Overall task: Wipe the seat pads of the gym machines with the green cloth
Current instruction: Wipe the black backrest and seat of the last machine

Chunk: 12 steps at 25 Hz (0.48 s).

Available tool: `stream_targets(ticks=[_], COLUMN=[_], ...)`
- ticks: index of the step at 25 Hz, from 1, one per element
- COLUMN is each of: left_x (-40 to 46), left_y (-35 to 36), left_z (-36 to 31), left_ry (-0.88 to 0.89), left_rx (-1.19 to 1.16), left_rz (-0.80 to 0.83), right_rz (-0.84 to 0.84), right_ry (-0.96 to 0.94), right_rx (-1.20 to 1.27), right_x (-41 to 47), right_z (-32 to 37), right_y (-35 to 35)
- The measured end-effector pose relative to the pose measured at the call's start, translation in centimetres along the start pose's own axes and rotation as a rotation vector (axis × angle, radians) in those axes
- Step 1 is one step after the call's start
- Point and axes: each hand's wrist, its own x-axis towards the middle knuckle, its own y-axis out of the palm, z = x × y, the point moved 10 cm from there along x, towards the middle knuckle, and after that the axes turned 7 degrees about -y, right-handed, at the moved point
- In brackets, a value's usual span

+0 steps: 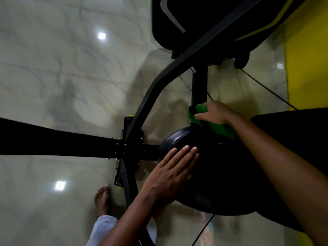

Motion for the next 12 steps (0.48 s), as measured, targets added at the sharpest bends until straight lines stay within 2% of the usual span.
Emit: stream_targets(ticks=[2,7,10,12], left_x=[-0.2,1.0,3.5,6.0], left_y=[-0.2,-1.3,-2.6,-2.1], left_z=[0.1,1.2,3.1,4.4], left_ry=[-0.02,0.004,0.042,0.095], left_rx=[-0.013,-0.134,-0.247,-0.289], left_rz=[0.008,0.087,0.153,0.253], right_rz=[-0.128,-0.473,-0.658,-0.729], right_ry=[0.063,-0.026,0.095,0.19], right_rx=[0.091,0.265,0.376,0.393], right_x=[-1.5,-8.5,-13.7,-16.8], right_z=[-2.6,-4.0,-6.3,-6.7], right_y=[-1.2,-1.2,1.0,3.9])
